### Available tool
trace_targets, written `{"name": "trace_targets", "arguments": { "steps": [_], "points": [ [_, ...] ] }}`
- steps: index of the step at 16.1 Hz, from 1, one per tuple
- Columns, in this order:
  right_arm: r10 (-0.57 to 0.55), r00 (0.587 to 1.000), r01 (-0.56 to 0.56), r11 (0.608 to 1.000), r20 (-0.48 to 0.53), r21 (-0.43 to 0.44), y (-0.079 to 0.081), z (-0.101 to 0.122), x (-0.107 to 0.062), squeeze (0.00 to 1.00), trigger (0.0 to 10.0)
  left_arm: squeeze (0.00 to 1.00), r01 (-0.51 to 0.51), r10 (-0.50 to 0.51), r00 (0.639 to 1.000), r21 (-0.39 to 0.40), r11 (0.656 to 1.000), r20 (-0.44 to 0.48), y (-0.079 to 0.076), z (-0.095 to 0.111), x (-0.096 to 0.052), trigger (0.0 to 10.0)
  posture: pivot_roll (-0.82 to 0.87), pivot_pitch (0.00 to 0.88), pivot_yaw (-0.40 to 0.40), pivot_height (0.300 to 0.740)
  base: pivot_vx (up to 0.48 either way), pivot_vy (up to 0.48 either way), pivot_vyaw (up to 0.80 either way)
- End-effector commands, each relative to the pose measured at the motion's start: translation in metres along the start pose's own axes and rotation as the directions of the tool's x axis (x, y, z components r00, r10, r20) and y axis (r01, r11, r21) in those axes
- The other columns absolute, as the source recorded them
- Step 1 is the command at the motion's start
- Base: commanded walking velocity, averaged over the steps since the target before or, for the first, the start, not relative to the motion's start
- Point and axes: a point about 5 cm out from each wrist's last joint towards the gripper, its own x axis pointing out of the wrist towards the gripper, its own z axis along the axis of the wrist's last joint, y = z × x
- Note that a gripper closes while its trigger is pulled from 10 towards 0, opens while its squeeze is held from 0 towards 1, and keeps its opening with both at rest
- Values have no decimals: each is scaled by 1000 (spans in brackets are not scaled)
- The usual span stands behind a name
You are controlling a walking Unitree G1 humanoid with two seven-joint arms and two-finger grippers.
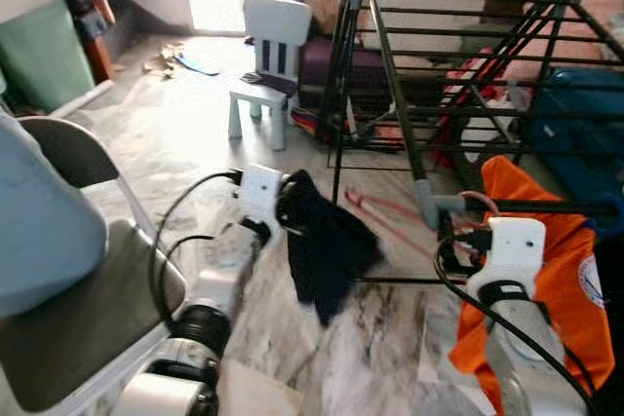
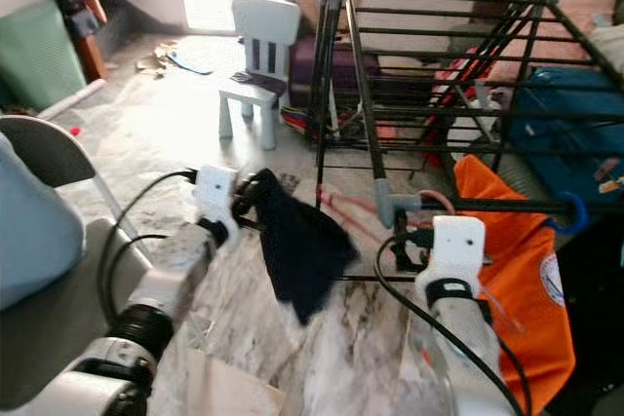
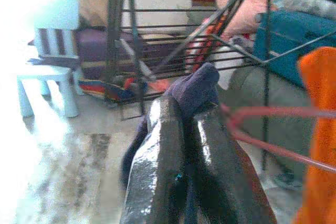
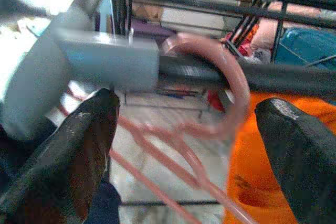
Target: Hang hanger
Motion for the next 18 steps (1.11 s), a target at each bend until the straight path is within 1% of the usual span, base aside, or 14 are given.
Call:
{"name": "trace_targets", "arguments": {
  "steps": [1, 2, 3, 4, 6, 8, 10, 11, 12, 13, 14, 15, 16, 18],
  "points": [
    [-10, 999, 10, 1000, -32, -22, -7, -5, -3, 0, 10000, 0, 16, -16, 1000, 17, 1000, 24, -2, 8, 3, 10000, -37, 0, -62, 740, 0, 0, 0],
    [-14, 999, 13, 999, -44, -39, -12, -7, -5, 0, 10000, 0, 15, -15, 1000, 17, 1000, 23, -1, 8, 3, 10000, -37, 0, -63, 740, 0, 0, 0],
    [-40, 996, 33, 996, -77, -85, -31, -14, -12, 0, 10000, 0, 15, -15, 1000, 20, 1000, 12, 2, 7, 2, 10000, -41, 0, -64, 740, 0, 0, 0],
    [-54, 994, 43, 993, -95, -112, -42, -16, -15, 0, 10000, 0, 19, -19, 1000, 23, 1000, 4, 3, 5, 1, 10000, -45, 0, -63, 740, 0, 0, 0],
    [-50, 989, 26, 985, -141, -169, -57, -22, -21, 0, 10000, 0, 40, -40, 999, 17, 999, -9, 1, 3, 1, 10000, -49, 0, -61, 740, 0, 0, 0],
    [-39, 984, 7, 983, -173, -181, -62, -26, -22, 0, 10000, 0, 49, -49, 999, 20, 999, -12, -1, 2, 1, 10000, -48, 0, -61, 740, 0, 0, 0],
    [4, 975, -48, 980, -223, -195, -72, -30, -23, 0, 10000, 0, 60, -59, 998, 21, 998, -17, -2, 2, 1, 10000, -46, 0, -58, 740, 0, 0, 0],
    [34, 970, -83, 977, -242, -195, -74, -32, -23, 0, 10000, 0, 63, -62, 998, 21, 998, -22, -2, 2, 1, 10000, -47, 0, -56, 740, 0, 0, 0],
    [98, 952, -154, 972, -289, -177, -76, -39, -24, 0, 10000, 0, 66, -65, 997, 23, 998, -30, -2, 1, 0, 10000, -48, 0, -54, 740, 0, 0, 0],
    [131, 938, -210, 952, -321, -223, -79, -43, -23, 0, 10000, 0, 69, -68, 997, 25, 997, -35, -2, 1, 0, 10000, -48, 0, -50, 740, 0, 0, 0],
    [161, 929, -251, 936, -334, -247, -80, -45, -21, 0, 10000, 0, 73, -72, 997, 27, 997, -39, -3, 0, 0, 10000, -48, 0, -50, 740, 0, 0, 0],
    [214, 910, -307, 924, -356, -228, -82, -46, -17, 0, 10000, 0, 80, -78, 996, 28, 996, -45, -4, 0, 0, 10000, -52, 0, -45, 740, 0, 0, 0],
    [230, 888, -345, 906, -398, -244, -88, -49, -11, 0, 10000, 0, 85, -84, 995, 29, 996, -50, -5, 0, 1, 10000, -51, 0, -46, 740, 0, 0, 0],
    [244, 879, -361, 902, -411, -236, -93, -50, -4, 0, 10000, 0, 89, -87, 995, 29, 996, -52, -6, 0, 2, 10000, -50, 0, -48, 740, 0, 0, 0]
  ]
}}
